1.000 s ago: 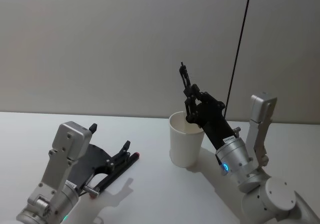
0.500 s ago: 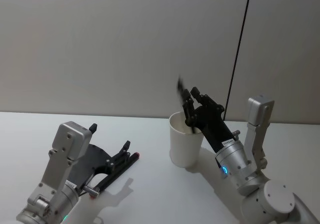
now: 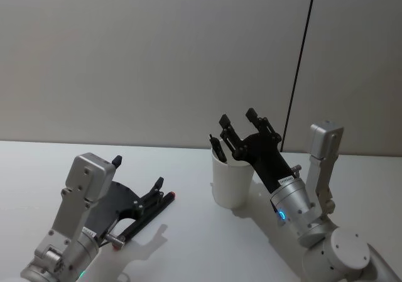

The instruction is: Place the pen into the pen holder.

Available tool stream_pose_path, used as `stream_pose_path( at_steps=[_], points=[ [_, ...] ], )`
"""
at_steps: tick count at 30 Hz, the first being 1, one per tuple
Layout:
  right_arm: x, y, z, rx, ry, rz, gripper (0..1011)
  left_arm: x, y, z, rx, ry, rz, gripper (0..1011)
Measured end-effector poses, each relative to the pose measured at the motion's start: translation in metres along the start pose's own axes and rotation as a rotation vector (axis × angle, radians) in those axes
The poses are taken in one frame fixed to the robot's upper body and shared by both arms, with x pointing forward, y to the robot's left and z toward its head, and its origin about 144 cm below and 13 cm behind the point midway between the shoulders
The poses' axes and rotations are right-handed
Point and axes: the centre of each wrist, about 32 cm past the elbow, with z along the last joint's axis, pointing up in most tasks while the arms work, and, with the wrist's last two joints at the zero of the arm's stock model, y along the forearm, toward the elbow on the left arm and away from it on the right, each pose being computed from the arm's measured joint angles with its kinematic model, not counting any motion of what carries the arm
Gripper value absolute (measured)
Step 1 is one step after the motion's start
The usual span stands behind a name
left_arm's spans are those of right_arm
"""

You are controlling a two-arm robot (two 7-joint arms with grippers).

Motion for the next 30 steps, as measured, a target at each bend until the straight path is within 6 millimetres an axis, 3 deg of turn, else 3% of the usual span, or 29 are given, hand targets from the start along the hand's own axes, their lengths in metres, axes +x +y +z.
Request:
stream_pose_path(
  at_steps=[12,30],
  points=[
    [0.0,-0.001,0.001,-0.002,0.002,-0.003,1001,0.0,0.0,0.0,0.0,0.0,0.0,1003],
    [0.004,-0.021,0.031,-0.006,0.049,-0.126,1001,0.0,0.0,0.0,0.0,0.0,0.0,1003]
  ],
)
